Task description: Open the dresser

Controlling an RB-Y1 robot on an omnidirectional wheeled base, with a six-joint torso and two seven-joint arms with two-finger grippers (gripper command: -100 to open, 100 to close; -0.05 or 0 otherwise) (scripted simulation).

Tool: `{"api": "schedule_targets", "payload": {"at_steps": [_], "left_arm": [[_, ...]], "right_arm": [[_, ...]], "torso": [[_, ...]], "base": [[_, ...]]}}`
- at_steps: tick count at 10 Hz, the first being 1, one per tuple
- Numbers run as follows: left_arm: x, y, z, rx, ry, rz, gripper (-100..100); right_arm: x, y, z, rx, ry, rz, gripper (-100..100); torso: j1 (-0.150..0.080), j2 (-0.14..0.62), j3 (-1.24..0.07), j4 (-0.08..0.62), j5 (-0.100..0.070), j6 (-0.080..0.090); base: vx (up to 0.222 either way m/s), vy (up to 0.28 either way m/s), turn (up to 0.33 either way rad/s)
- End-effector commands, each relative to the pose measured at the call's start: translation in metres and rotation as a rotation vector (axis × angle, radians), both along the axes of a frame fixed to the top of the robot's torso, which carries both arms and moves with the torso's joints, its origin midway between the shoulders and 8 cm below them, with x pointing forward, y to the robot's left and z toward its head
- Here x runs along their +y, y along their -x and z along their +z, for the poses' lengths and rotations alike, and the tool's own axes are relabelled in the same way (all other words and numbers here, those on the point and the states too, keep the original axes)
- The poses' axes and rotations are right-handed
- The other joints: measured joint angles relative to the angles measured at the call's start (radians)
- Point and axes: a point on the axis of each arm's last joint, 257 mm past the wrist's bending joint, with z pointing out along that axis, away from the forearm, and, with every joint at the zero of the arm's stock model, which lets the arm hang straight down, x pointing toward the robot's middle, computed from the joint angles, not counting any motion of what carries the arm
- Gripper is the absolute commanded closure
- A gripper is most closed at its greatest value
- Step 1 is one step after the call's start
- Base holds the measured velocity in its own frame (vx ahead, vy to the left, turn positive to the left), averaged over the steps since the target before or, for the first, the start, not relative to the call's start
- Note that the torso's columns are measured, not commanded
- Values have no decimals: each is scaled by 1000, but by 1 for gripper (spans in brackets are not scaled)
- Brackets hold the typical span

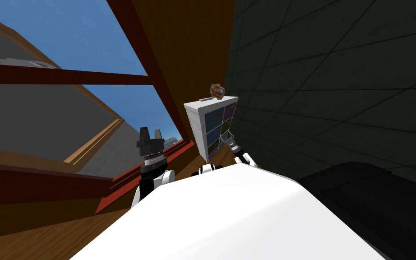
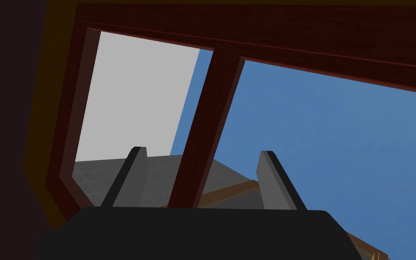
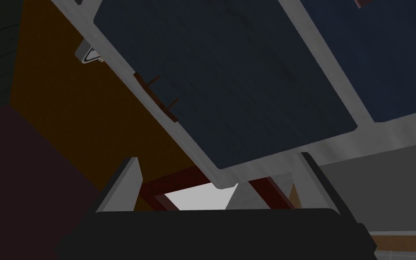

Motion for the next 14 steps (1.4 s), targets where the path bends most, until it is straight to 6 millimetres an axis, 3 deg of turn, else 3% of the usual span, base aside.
{"api": "schedule_targets", "payload": {"at_steps": [1,2,3,5,6,14], "left_arm": [[0,0,0,0,0,0,0],[0,0,0,0,0,0,0],[0,0,0,0,0,0,0],[0,0,0,0,0,0,0],[0,0,0,0,0,0,0],[0,0,0,0,0,0,0]], "right_arm": [[1,-3,-15,2,73,-25,-100],[1,-3,-15,-6,93,-35,-100],[3,-4,-27,7,126,-40,-100],[3,-4,-27,-6,159,-56,-100],[5,-5,-40,3,200,-63,-100],[8,-5,-80,-6,434,-106,-100]], "torso": [[-1,2,1,1,0,0],[0,1,1,0,0,0],[1,0,0,0,0,0],[0,0,0,0,0,0],[-1,3,2,1,0,0],[0,2,1,0,0,0]], "base": [[51,32,-54],[60,36,-34],[86,43,-38],[42,29,-15],[46,31,-46],[55,35,-33]]}}
